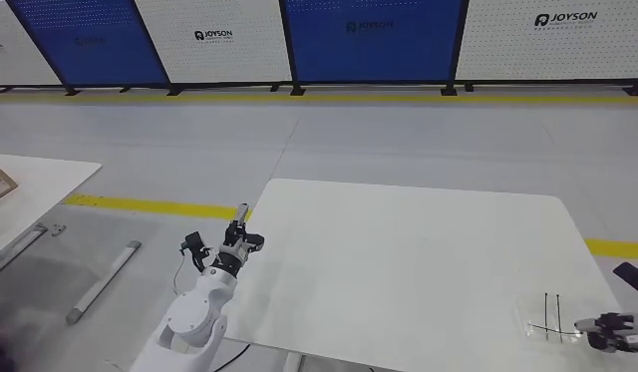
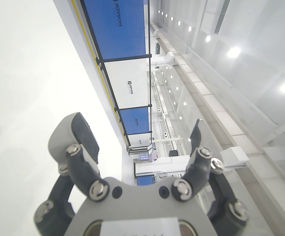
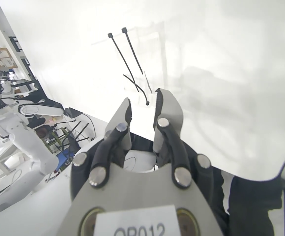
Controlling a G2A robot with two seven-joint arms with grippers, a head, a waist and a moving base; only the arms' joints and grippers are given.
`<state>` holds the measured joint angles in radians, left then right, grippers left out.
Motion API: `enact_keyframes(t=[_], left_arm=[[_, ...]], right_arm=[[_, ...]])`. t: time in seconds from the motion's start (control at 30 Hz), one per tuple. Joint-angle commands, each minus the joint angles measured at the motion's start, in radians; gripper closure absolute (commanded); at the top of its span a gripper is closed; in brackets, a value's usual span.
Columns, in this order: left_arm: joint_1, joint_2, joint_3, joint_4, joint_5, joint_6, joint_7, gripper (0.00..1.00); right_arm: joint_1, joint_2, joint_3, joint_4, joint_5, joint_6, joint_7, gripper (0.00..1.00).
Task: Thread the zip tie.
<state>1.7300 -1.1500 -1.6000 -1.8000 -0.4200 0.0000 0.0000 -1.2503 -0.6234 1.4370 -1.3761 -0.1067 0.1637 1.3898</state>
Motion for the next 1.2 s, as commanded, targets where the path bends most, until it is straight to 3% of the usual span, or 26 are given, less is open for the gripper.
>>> enact_keyframes(t=[0.0,0.13,0.3,0.77,0.9,0.97,1.17], left_arm=[[0.0,0.0,0.0,0.0,0.0,0.0,0.0,0.0],[0.0,0.0,0.0,0.0,0.0,0.0,0.0,0.0],[0.0,0.0,0.0,0.0,0.0,0.0,0.0,0.0],[0.0,0.0,0.0,0.0,0.0,0.0,0.0,0.0],[0.0,0.0,0.0,0.0,0.0,0.0,0.0,0.0],[0.0,0.0,0.0,0.0,0.0,0.0,0.0,0.0],[0.0,0.0,0.0,0.0,0.0,0.0,0.0,0.0]], right_arm=[[0.005,-0.001,-0.01,0.001,-0.007,0.006,0.0,0.8],[0.02,-0.002,-0.033,0.004,-0.018,0.017,0.0,0.8],[0.037,-0.003,-0.049,0.008,-0.031,0.029,0.0,0.88],[0.04,0.001,-0.064,-0.002,-0.047,0.038,0.0,0.85],[0.046,0.003,-0.071,-0.002,-0.051,0.041,0.0,0.9],[0.048,0.003,-0.073,-0.002,-0.05,0.043,0.0,1.0],[0.051,0.005,-0.071,-0.003,-0.045,0.043,0.0,1.0]])
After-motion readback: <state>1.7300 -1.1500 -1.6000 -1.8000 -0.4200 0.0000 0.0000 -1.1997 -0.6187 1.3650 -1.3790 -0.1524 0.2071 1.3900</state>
